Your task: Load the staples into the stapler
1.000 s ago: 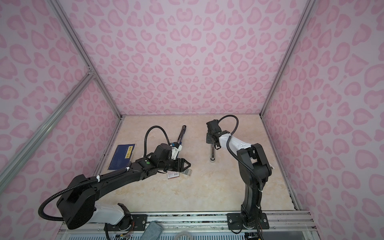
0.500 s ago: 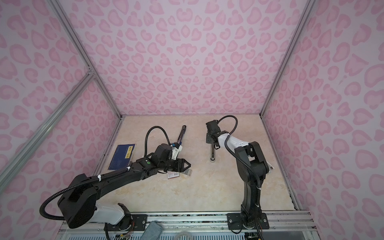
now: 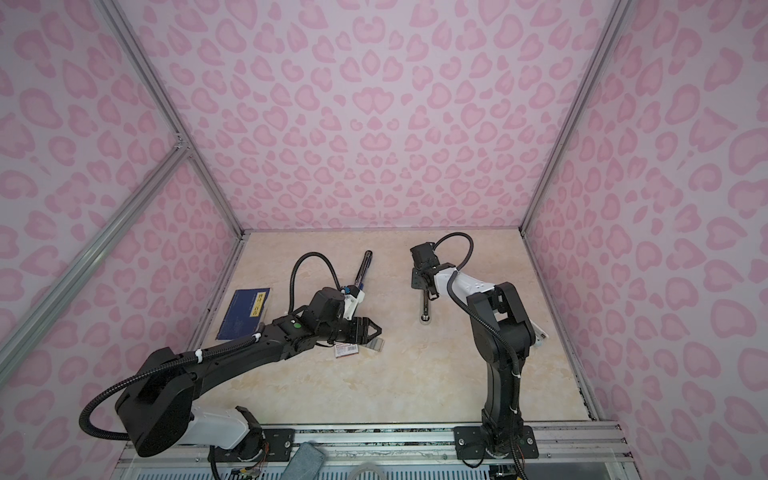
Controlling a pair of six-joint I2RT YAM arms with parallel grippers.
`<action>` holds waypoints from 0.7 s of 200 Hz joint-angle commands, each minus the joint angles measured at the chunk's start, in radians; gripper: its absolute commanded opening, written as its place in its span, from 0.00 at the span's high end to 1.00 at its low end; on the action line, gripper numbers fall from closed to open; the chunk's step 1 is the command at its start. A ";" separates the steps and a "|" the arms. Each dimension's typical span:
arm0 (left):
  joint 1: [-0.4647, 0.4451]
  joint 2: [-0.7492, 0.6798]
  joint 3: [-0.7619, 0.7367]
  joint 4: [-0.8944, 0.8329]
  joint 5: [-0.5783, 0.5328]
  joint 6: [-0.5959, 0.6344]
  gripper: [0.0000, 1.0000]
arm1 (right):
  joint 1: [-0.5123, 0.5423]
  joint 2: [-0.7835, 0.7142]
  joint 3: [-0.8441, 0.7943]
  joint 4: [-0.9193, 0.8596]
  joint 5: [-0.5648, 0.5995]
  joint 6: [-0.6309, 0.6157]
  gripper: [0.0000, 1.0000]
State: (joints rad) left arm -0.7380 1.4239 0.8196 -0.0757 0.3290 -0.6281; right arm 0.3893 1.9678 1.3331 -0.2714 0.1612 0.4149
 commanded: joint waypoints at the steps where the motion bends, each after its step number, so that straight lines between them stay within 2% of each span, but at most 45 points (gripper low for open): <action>1: 0.000 -0.004 -0.004 0.002 -0.005 0.002 0.34 | 0.002 0.010 -0.006 0.018 0.023 -0.006 0.86; 140: 0.000 0.016 0.010 -0.003 0.007 -0.002 0.35 | -0.002 -0.017 -0.021 0.035 0.017 -0.010 0.86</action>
State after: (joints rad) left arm -0.7380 1.4364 0.8196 -0.0799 0.3332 -0.6285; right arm 0.3897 1.9411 1.3155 -0.2474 0.1635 0.4076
